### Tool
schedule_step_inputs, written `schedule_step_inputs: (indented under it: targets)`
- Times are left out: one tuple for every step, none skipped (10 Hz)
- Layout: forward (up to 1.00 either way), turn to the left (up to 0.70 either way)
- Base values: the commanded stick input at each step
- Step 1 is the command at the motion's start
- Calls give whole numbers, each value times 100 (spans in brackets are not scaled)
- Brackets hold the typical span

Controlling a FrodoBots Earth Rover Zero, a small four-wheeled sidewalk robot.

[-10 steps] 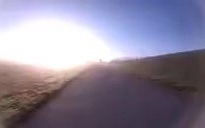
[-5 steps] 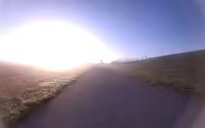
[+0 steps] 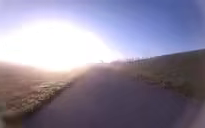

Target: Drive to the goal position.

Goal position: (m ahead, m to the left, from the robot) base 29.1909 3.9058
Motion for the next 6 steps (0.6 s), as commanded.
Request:
schedule_step_inputs:
  targets:
    - [100, 0]
    - [100, 0]
    - [100, 0]
    - [100, 0]
    - [100, 0]
    - [100, 0]
